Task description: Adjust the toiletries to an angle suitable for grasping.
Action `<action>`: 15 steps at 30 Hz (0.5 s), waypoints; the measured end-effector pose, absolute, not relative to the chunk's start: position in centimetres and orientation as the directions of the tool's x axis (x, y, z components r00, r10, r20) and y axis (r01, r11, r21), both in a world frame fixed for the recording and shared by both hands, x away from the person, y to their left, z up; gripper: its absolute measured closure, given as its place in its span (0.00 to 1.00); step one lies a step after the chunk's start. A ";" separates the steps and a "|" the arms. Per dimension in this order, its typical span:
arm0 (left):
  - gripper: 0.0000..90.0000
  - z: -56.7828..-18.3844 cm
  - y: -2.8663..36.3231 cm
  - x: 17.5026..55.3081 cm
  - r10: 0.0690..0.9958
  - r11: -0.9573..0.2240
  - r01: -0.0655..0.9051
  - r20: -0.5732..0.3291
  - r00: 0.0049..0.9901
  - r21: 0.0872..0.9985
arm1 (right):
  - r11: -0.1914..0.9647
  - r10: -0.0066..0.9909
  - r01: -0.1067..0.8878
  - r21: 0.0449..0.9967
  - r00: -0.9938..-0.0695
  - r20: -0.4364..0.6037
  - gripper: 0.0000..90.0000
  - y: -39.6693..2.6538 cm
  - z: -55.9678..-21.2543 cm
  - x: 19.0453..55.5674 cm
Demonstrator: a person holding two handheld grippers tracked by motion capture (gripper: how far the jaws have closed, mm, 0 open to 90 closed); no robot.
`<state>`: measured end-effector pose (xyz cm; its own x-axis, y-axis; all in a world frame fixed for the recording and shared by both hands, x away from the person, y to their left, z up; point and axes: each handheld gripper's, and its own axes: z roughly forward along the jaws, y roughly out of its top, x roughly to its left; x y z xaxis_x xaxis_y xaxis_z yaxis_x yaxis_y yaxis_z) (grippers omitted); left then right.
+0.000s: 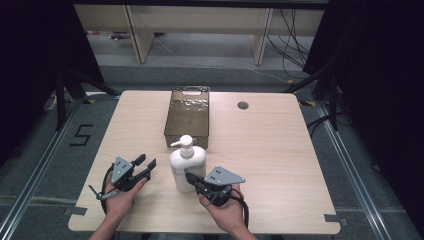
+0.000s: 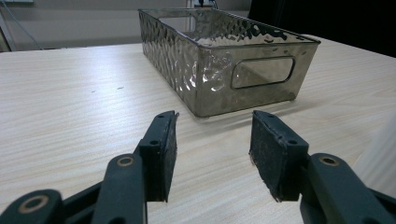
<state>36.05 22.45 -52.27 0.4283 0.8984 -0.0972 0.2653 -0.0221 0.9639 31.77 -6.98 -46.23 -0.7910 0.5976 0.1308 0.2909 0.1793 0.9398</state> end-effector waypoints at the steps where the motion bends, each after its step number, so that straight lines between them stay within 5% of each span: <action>1: 0.56 -52.3 22.5 36.0 0.899 -0.021 0.267 -0.099 0.427 0.964 | 0.176 0.598 0.301 0.937 -0.789 0.141 1.00 -6.8 -46.3 31.7; 15: 0.57 -52.3 22.5 36.0 0.899 -0.026 0.272 -0.096 0.427 0.962 | 0.153 0.631 0.329 0.932 -0.758 0.163 1.00 -5.8 -46.5 32.1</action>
<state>36.05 22.47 -52.25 0.4274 0.8989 -0.0961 0.2717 -0.0263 0.9620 32.09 -5.75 -46.48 -0.7581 0.6313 0.1635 0.3286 0.1534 0.9319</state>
